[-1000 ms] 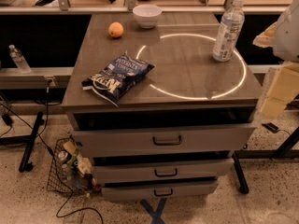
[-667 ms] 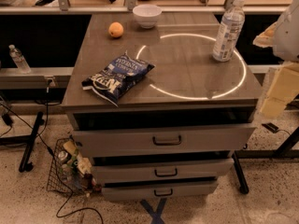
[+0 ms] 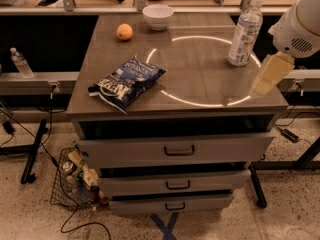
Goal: Knock blue plastic bottle over
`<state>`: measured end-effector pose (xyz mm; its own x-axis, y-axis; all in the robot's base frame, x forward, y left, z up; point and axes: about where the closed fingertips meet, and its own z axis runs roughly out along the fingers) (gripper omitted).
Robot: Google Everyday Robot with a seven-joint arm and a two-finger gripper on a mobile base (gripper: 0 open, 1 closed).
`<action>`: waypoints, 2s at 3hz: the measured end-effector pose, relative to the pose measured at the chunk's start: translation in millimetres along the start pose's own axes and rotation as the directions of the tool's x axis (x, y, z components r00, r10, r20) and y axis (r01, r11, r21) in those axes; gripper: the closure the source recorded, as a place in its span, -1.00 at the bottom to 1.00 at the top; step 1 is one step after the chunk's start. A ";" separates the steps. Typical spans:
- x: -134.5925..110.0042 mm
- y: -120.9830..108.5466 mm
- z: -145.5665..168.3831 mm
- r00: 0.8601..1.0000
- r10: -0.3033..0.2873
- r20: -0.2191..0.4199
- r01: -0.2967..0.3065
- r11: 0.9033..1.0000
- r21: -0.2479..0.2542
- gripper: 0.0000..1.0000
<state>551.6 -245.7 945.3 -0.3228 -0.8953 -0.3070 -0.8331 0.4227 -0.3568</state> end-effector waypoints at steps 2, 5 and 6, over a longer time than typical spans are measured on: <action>-17.8 -105.2 43.0 0.987 0.134 0.093 -0.151 0.967 0.208 -1.00; -65.3 -150.7 80.2 0.947 0.161 0.278 -0.220 0.956 0.195 -1.00; -119.0 -115.8 85.2 0.927 0.076 0.368 -0.125 0.986 0.111 -1.00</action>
Offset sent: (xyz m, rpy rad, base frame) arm 0.1509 -0.0411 0.0134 0.0814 -0.2881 -0.2414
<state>724.7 -176.1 948.0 -0.1976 -0.7460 -0.6360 -0.7312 0.5442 -0.4112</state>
